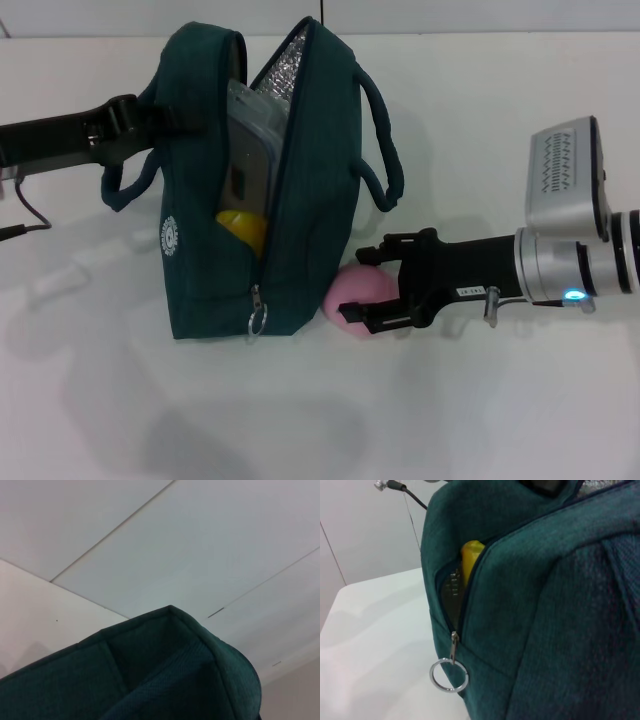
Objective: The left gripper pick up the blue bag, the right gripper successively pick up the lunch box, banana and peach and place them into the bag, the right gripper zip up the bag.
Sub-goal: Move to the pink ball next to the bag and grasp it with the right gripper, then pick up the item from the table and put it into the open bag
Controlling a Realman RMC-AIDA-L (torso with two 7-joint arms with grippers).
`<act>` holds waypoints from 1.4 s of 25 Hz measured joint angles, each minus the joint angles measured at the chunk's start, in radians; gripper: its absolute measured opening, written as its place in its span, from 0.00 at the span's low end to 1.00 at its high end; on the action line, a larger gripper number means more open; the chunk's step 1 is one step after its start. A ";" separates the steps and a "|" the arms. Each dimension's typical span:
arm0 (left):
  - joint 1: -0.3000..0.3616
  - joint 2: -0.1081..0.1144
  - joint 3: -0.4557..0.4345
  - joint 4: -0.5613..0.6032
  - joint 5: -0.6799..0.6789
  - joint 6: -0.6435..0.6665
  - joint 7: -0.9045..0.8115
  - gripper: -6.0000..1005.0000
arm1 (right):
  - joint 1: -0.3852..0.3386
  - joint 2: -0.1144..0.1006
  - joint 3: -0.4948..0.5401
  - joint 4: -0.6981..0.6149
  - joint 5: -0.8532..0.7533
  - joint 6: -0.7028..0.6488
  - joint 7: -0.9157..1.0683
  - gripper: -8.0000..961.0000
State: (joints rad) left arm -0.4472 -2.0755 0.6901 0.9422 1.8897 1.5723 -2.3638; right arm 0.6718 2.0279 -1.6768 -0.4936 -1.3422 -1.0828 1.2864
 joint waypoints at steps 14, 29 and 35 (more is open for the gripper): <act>-0.001 -0.001 0.003 -0.002 -0.013 0.002 0.000 0.04 | 0.011 0.000 -0.042 -0.008 -0.011 0.038 0.013 0.60; 0.012 0.002 -0.002 -0.002 -0.040 0.028 0.000 0.04 | -0.053 -0.012 -0.035 -0.111 -0.013 0.009 0.011 0.42; 0.016 0.004 -0.003 -0.002 -0.040 0.030 0.000 0.04 | -0.081 -0.025 -0.029 -0.144 -0.013 -0.045 0.016 0.37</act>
State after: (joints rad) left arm -0.4308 -2.0711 0.6872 0.9405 1.8498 1.6019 -2.3639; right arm 0.5909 2.0027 -1.7056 -0.6372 -1.3555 -1.1276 1.3024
